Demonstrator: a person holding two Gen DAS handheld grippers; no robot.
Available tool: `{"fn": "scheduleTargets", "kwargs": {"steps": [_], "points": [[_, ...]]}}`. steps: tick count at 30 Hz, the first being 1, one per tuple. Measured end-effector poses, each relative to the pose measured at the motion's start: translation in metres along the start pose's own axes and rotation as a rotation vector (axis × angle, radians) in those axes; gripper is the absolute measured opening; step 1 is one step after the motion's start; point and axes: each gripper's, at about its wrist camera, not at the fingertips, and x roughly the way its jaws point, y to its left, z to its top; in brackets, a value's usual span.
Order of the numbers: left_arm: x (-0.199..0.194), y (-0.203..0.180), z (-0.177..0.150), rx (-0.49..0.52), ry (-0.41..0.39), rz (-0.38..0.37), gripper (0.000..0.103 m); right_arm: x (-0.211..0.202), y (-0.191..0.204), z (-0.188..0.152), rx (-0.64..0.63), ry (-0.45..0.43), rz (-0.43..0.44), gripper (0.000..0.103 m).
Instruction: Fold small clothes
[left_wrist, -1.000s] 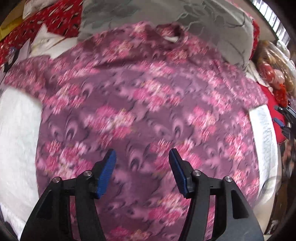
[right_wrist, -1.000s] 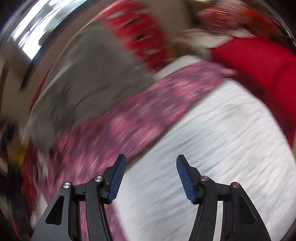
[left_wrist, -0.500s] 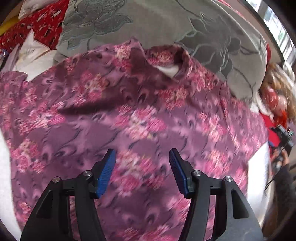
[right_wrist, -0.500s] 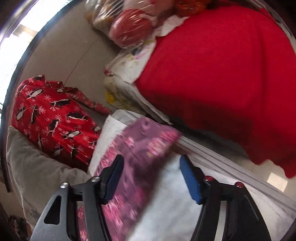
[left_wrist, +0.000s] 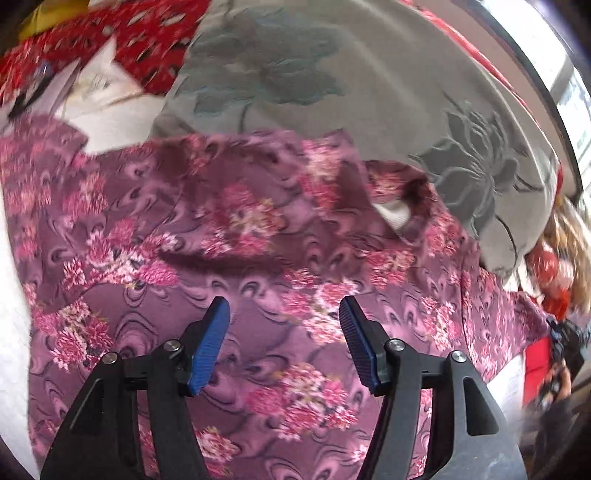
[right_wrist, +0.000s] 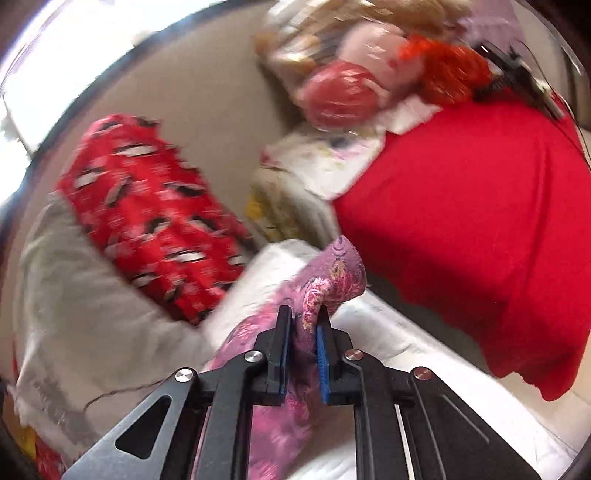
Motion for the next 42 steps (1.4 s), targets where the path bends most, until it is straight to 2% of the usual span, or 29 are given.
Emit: {"fn": "scheduleTargets", "kwargs": {"steps": [4, 9, 13, 17, 19, 21, 23, 25, 27, 29, 30, 33, 36, 40, 42], "points": [[0.018, 0.011, 0.001, -0.012, 0.062, -0.015, 0.061, -0.027, 0.041, -0.018, -0.066, 0.015, 0.075, 0.012], [0.024, 0.003, -0.001, 0.034, 0.075, -0.014, 0.067, -0.053, 0.103, -0.06, -0.143, 0.059, 0.194, 0.008], [0.03, -0.008, -0.004, 0.077, 0.087, -0.003, 0.067, -0.062, 0.149, -0.097, -0.197, 0.112, 0.278, 0.004], [0.031, -0.008, -0.002, 0.07, 0.106, -0.038, 0.067, -0.063, 0.192, -0.134, -0.265, 0.176, 0.341, 0.003], [0.028, -0.003, -0.001, 0.064, 0.112, -0.06, 0.067, -0.062, 0.209, -0.15, -0.314, 0.208, 0.344, 0.003], [0.027, 0.003, 0.002, 0.062, 0.116, -0.069, 0.067, -0.061, 0.216, -0.164, -0.353, 0.217, 0.319, 0.007], [0.024, 0.008, 0.003, 0.063, 0.114, -0.067, 0.067, -0.052, 0.207, -0.174, -0.339, 0.247, 0.235, 0.013], [0.021, 0.01, 0.003, 0.072, 0.113, -0.064, 0.067, -0.045, 0.196, -0.184, -0.36, 0.255, 0.124, 0.033], [0.022, 0.009, 0.003, 0.075, 0.11, -0.057, 0.067, -0.041, 0.187, -0.191, -0.43, 0.218, 0.005, 0.037], [0.02, 0.008, 0.003, 0.078, 0.105, -0.048, 0.067, -0.037, 0.183, -0.192, -0.492, 0.198, -0.072, 0.051], [0.021, 0.005, 0.001, 0.08, 0.103, -0.045, 0.067, -0.034, 0.18, -0.19, -0.505, 0.198, -0.083, 0.062], [0.024, -0.005, -0.004, 0.08, 0.098, -0.077, 0.067, -0.026, 0.185, -0.189, -0.563, 0.189, -0.088, 0.069], [0.025, -0.017, -0.007, 0.096, 0.103, -0.12, 0.067, -0.007, 0.192, -0.19, -0.63, 0.218, -0.112, 0.07], [0.029, -0.034, -0.012, 0.135, 0.1, -0.099, 0.067, 0.023, 0.191, -0.2, -0.684, 0.277, -0.193, 0.069], [0.031, -0.04, -0.014, 0.149, 0.096, -0.09, 0.067, 0.031, 0.187, -0.202, -0.697, 0.278, -0.201, 0.067]]}}
